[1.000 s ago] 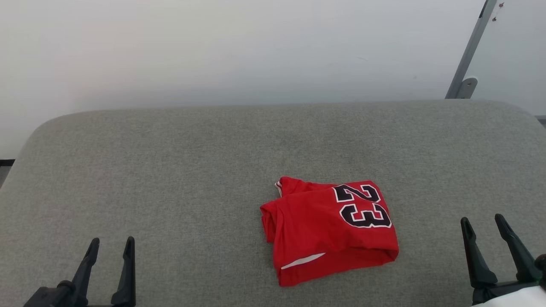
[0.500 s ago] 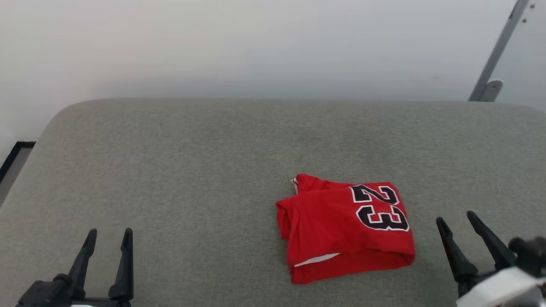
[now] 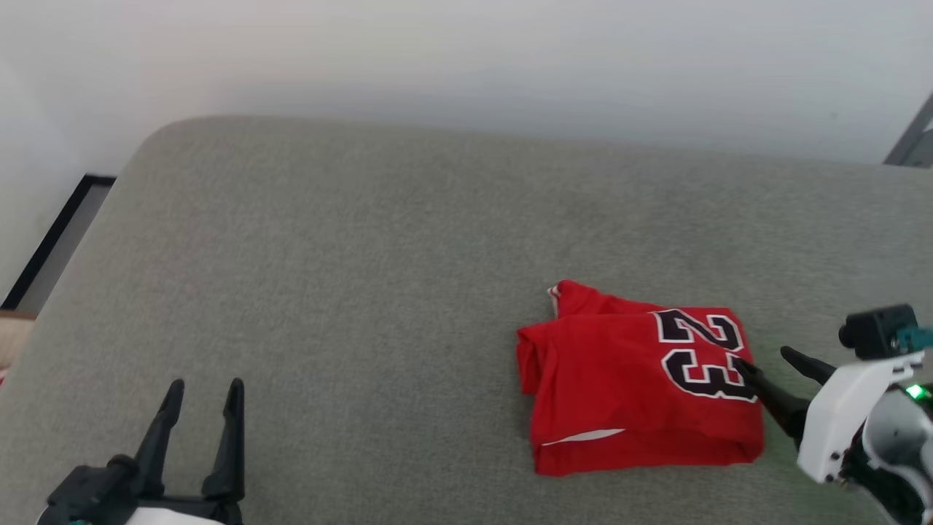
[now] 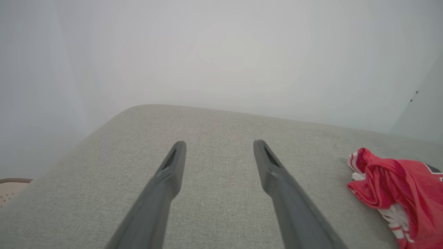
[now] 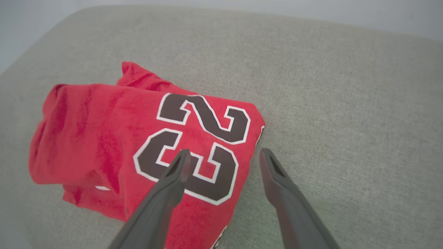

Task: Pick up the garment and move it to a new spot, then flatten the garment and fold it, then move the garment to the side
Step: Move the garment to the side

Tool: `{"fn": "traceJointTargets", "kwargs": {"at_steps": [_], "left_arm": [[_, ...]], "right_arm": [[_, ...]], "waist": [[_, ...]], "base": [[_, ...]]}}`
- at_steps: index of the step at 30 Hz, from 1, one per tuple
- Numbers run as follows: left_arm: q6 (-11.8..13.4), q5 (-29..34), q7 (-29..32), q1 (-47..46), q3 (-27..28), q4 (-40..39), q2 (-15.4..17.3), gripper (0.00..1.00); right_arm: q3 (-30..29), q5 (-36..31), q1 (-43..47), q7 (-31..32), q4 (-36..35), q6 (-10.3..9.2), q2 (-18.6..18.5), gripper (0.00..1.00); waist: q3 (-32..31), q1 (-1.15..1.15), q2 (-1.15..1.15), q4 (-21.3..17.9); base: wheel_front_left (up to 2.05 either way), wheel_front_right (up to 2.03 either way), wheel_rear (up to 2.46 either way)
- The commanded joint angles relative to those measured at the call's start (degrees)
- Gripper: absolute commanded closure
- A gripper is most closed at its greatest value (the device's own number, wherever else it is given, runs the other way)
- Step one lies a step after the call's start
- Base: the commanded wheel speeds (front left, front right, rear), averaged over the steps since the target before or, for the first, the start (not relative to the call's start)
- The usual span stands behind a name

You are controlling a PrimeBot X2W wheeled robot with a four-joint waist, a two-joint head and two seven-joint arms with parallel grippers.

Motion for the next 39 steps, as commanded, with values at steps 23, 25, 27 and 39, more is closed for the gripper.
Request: {"fn": "traceJointTargets", "kwargs": {"at_steps": [23, 25, 27, 39], "left_arm": [[-0.1, -2.4, -0.3, -7.4, -1.7, 1.5, -1.8, 0.0], [-0.1, -3.7, -0.3, -8.1, -1.5, 1.1, -2.1, 0.0], [-0.1, -4.3, -0.3, -8.7, -1.4, 0.9, -1.6, 0.0], [-0.1, -3.0, -0.3, -14.4, -3.5, -0.8, 1.0, 0.0]], "right_arm": [[3.5, 8.7, -12.0, 32.9, 13.6, 0.0, 3.8, 1.0], [2.6, 8.6, -13.3, 31.7, 12.7, -0.01, 3.1, 1.0], [2.5, 7.9, -14.2, 31.1, 11.6, -0.05, 1.7, 1.0], [-1.4, 3.5, -19.3, 27.9, 3.5, -0.14, -4.2, 1.0]], "waist": [[9.3, 0.0, 0.0, 5.2], [9.9, 0.0, 0.0, 4.7], [10.3, 0.0, 0.0, 4.1], [12.8, 0.0, 0.0, -3.1]], "base": [[0.0, 0.0, 0.0], [0.0, 0.0, 0.0], [0.0, 0.0, 0.0], [0.0, 0.0, 0.0]]}}
